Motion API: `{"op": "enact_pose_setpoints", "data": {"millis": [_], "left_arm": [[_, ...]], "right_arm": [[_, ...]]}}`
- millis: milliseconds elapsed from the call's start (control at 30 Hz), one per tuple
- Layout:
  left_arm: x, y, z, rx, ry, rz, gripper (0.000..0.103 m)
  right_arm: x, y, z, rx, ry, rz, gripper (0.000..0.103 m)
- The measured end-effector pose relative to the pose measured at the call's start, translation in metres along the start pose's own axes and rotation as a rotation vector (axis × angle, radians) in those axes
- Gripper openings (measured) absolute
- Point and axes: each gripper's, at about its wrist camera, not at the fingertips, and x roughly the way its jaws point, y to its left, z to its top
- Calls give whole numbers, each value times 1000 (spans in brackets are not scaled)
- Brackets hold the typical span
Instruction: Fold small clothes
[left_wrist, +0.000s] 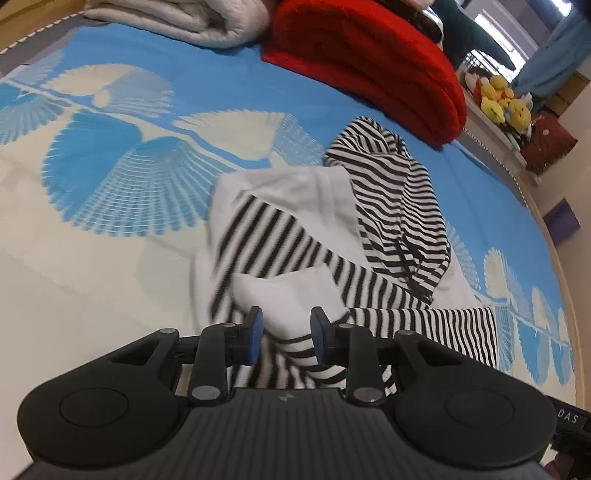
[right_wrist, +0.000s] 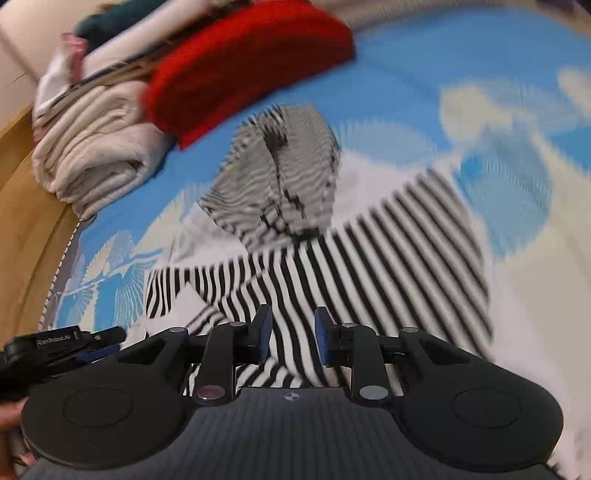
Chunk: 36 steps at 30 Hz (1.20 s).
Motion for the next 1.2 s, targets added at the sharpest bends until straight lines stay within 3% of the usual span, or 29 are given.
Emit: {"op": "enact_pose_setpoints", "data": {"millis": [100,167,233,400,500,533,567,600,667,767,867,933,1033,1133,1200], "left_arm": [[16,-8,1,-8,28,0,37],[28,-9,2,-26,56,5,55],[41,-9,5,-48,83,22,64],[68,-8,9,-95,125,66,72],[78,-9,8,-81,127,110,70],[77,-10,7,-77,107,135,58],[74,-11,7,-76,83,163,29],[70,-13,8,-58,51,184,16],[53,-22,12,-6,-28,147,11],[6,-32,22,28,-214,-1,12],[-33,-24,21,19,-332,-52,18],[-35,-5,19,-36,-297,13,25],[-26,29,15,-140,-208,150,25],[-22,43,21,-189,-171,96,26],[-15,40,22,-194,-131,12,36]], "right_arm": [[2,-2,0,37,31,1,27],[4,0,2,22,41,-6,28],[4,2,4,9,47,-23,28],[3,-11,12,21,50,-86,28],[2,-17,13,34,63,-90,28],[2,-17,13,31,65,-86,28],[2,-17,13,27,68,-84,28],[2,-16,13,23,70,-84,28],[4,-15,13,20,73,-84,28],[6,-12,13,20,73,-82,28],[9,-7,11,15,77,-73,28],[12,-4,9,19,84,-72,28],[18,-1,4,31,105,-74,28],[24,3,-2,36,124,-79,28],[26,6,-5,36,131,-84,28]]}}
